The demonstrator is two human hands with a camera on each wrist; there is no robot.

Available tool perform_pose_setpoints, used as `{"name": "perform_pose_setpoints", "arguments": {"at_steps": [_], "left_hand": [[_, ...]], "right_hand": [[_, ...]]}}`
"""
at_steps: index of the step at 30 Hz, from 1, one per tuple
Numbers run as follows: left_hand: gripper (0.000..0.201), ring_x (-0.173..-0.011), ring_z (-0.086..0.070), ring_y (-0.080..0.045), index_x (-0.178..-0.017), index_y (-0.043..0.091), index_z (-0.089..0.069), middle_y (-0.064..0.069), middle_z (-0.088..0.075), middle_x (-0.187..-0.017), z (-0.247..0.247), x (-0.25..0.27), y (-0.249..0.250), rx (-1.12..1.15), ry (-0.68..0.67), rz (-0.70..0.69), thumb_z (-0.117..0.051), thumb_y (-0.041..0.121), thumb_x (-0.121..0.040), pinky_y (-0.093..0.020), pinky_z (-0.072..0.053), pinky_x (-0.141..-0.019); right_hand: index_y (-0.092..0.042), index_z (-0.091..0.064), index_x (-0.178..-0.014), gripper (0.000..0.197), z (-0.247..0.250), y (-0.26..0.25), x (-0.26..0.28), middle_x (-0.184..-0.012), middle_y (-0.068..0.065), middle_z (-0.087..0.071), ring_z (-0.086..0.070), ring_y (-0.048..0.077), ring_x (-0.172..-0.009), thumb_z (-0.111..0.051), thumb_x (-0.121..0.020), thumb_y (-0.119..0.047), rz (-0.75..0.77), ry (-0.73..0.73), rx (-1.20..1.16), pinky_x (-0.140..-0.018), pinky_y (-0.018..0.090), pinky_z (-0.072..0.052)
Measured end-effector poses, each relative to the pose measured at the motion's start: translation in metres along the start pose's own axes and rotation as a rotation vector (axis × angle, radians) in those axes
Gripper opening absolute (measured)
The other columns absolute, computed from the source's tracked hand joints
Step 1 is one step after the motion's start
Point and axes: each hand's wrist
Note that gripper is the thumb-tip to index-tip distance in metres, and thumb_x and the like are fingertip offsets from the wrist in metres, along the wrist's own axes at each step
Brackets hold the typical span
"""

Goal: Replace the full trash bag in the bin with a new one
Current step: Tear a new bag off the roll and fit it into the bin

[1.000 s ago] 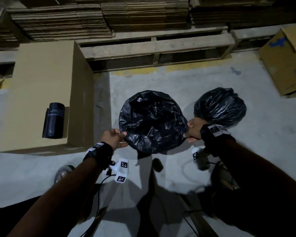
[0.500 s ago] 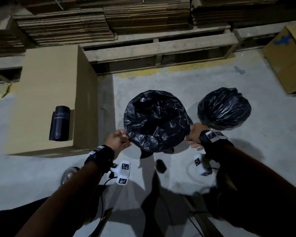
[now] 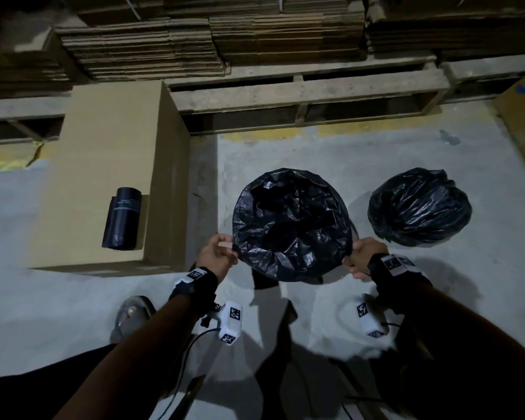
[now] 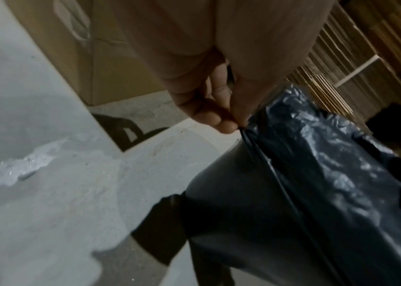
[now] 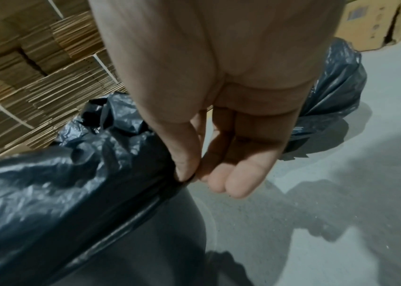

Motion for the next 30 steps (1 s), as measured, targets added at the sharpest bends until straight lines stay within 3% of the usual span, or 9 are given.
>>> {"name": "perform_pose_setpoints", "arguments": {"at_steps": [3,7,10,13,16,20,23,26,30], "left_hand": [[0.048,-0.059,-0.05,-0.018,-0.109,0.025,-0.053,-0.005,-0.054,-0.059,-0.006,-0.001,-0.001,-0.18,-0.037,-0.077,-0.046,-0.016,-0.084,-0.027,-0.042,-0.059],[0.035,-0.063,-0.042,-0.022,-0.07,0.015,-0.061,-0.002,-0.051,-0.054,-0.008,-0.008,-0.005,-0.147,0.016,-0.064,-0.041,-0.012,-0.08,-0.032,-0.036,-0.064],[0.032,-0.069,-0.048,-0.023,-0.065,0.013,-0.061,-0.012,-0.056,-0.066,-0.004,-0.014,-0.007,-0.142,0.013,-0.031,-0.043,-0.01,-0.078,-0.035,-0.04,-0.067],[0.049,-0.073,-0.054,-0.025,-0.09,0.022,-0.063,-0.009,-0.061,-0.082,-0.005,-0.008,0.012,-0.006,0.011,-0.019,-0.043,-0.022,-0.082,-0.034,-0.047,-0.066],[0.052,-0.088,-0.062,-0.026,-0.123,0.021,-0.054,-0.012,-0.063,-0.101,-0.006,-0.006,0.027,0.192,-0.029,-0.025,-0.036,-0.016,-0.092,-0.047,-0.055,-0.08],[0.024,-0.105,-0.062,-0.03,-0.117,0.025,-0.061,-0.011,-0.066,-0.112,-0.004,-0.009,0.033,0.263,-0.007,0.019,-0.048,0.016,-0.099,-0.051,-0.053,-0.088],[0.038,-0.097,-0.064,-0.031,-0.125,0.018,-0.056,-0.008,-0.068,-0.098,-0.001,-0.012,0.034,0.178,-0.027,-0.024,-0.058,0.003,-0.091,-0.04,-0.056,-0.079],[0.043,-0.093,-0.064,-0.031,-0.129,0.015,-0.052,-0.013,-0.066,-0.095,-0.002,-0.011,0.038,0.137,-0.058,-0.043,-0.056,-0.003,-0.09,-0.039,-0.055,-0.078],[0.039,-0.083,-0.063,-0.024,-0.128,0.012,-0.051,-0.011,-0.063,-0.089,-0.009,-0.015,0.045,0.118,-0.049,-0.073,-0.052,-0.004,-0.092,-0.043,-0.055,-0.079]], "right_hand": [[-0.014,-0.055,-0.081,0.016,0.002,0.003,-0.007,-0.067,0.008,-0.06,-0.061,0.023,-0.059,-0.064,-0.083,0.0,-0.003,-0.027,0.032,-0.064,0.037,-0.057],[0.002,-0.062,-0.113,0.027,0.018,-0.002,-0.019,-0.07,0.006,-0.059,-0.055,0.018,-0.057,-0.057,-0.086,0.002,0.089,-0.03,-0.043,-0.055,0.03,-0.05],[-0.013,-0.058,-0.125,0.035,0.035,-0.019,-0.016,-0.086,0.01,-0.062,-0.054,0.018,-0.064,-0.059,-0.091,-0.007,0.236,0.016,-0.369,-0.054,0.027,-0.044],[-0.028,-0.06,-0.119,0.035,0.04,-0.028,-0.009,-0.091,0.003,-0.067,-0.063,0.014,-0.076,-0.071,-0.086,-0.026,0.347,-0.04,-0.322,-0.057,0.027,-0.049],[-0.025,-0.064,-0.109,0.026,0.034,-0.025,-0.009,-0.091,0.006,-0.071,-0.068,0.019,-0.087,-0.072,-0.084,-0.019,0.343,0.012,-0.29,-0.065,0.03,-0.056],[-0.01,-0.067,-0.101,0.016,0.026,-0.017,-0.015,-0.085,0.013,-0.07,-0.068,0.024,-0.077,-0.068,-0.086,-0.004,0.264,0.028,-0.498,-0.062,0.029,-0.058],[-0.005,-0.063,-0.079,0.009,0.027,-0.014,-0.02,-0.083,0.018,-0.067,-0.065,0.028,-0.074,-0.067,-0.086,-0.002,0.186,-0.018,-0.571,-0.057,0.028,-0.059],[-0.01,-0.057,-0.079,0.016,0.031,-0.015,-0.022,-0.079,0.009,-0.065,-0.061,0.022,-0.068,-0.055,-0.095,-0.006,0.076,-0.063,-0.621,-0.049,0.026,-0.055],[-0.016,-0.053,-0.076,0.024,0.025,-0.017,-0.032,-0.085,0.012,-0.059,-0.058,0.017,-0.055,-0.046,-0.097,-0.007,0.013,-0.006,-0.564,-0.041,0.024,-0.049]]}}
Point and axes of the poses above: each hand's wrist, its own x-axis away from the middle knuckle, its own z-axis out of the back of the hand, y = z × x
